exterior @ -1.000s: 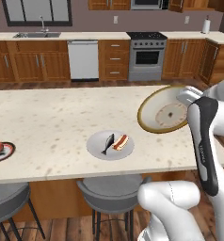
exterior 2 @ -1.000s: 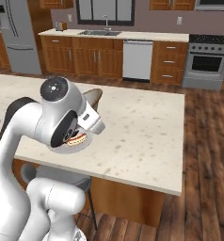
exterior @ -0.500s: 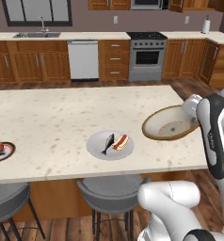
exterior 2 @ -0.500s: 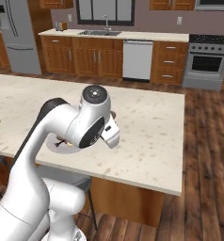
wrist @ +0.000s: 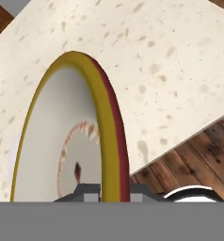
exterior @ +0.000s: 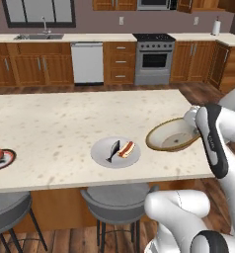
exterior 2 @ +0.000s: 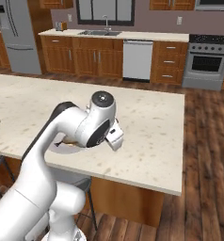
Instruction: Take the smaller bowl and place it next to the appetizer plate on the dining counter , and place the larger bowl next to the plate with cooked food.
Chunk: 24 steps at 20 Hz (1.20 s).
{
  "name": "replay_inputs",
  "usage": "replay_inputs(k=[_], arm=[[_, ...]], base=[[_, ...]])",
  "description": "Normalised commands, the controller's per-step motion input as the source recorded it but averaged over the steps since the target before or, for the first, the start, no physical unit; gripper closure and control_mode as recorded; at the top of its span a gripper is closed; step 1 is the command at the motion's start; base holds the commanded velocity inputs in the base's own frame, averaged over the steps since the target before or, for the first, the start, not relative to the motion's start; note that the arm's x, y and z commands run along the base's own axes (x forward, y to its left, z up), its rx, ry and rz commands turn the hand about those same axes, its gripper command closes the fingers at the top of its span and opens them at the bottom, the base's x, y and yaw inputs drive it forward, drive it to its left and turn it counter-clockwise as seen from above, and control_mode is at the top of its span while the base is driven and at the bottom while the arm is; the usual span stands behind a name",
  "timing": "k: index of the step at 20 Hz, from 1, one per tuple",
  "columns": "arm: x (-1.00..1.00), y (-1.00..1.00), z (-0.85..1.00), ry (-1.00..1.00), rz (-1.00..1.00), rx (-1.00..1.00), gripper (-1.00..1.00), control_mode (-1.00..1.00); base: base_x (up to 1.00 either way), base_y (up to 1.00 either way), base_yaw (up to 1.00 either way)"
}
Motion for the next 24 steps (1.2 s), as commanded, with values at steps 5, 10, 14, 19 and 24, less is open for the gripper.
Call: replay_inputs(k=[5,10,14,19,24], arm=[[0.4,-0.11,-0.43,0.0,0.0,0.0,1.0,-1.0],[0.45,-0.26,-0.43,0.0,0.0,0.0,1.0,-1.0],[0.56,-0.13,-0.44,0.0,0.0,0.0,1.0,-1.0],[0.6,-0.03,-0.41,0.0,0.0,0.0,1.0,-1.0],[0.47,-0.28,-0.4,0.0,0.0,0.0,1.0,-1.0]], base=[[0.0,0.0,0.0],[0.0,0.0,0.0],[0.0,0.0,0.0],[0.0,0.0,0.0],[0.0,0.0,0.0]])
